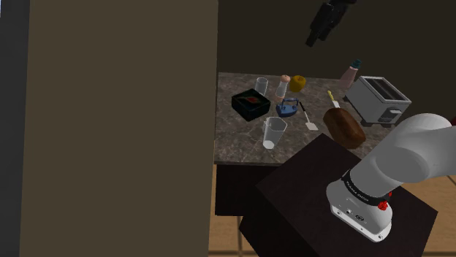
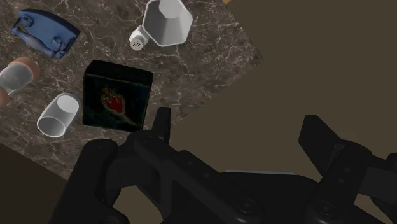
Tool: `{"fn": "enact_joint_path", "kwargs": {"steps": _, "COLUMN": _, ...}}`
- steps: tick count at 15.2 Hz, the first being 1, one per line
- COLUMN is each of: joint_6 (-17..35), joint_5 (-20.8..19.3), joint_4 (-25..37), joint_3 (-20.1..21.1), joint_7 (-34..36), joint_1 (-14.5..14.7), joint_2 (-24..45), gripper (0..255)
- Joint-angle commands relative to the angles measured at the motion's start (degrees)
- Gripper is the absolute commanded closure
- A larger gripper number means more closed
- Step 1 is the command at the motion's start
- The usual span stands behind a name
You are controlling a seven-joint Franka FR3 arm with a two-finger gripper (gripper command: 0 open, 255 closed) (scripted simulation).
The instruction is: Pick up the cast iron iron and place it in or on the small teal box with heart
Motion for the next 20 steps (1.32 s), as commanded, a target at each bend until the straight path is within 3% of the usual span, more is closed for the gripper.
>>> {"fn": "enact_joint_path", "kwargs": {"steps": 1, "joint_6": 0.0, "joint_5": 0.0, "joint_4": 0.0, "joint_3": 0.0, "joint_7": 0.0, "joint_1": 0.0, "joint_2": 0.0, "gripper": 0}}
{"fn": "enact_joint_path", "kwargs": {"steps": 11, "joint_6": 14.5, "joint_5": -3.7, "joint_4": -9.7, "joint_3": -9.5, "joint_7": -15.2, "joint_1": -1.0, "joint_2": 6.2, "gripper": 0}}
{"fn": "enact_joint_path", "kwargs": {"steps": 20, "joint_6": 28.1, "joint_5": -4.0, "joint_4": -11.0, "joint_3": -18.6, "joint_7": -29.9, "joint_1": -0.6, "joint_2": 19.8, "gripper": 0}}
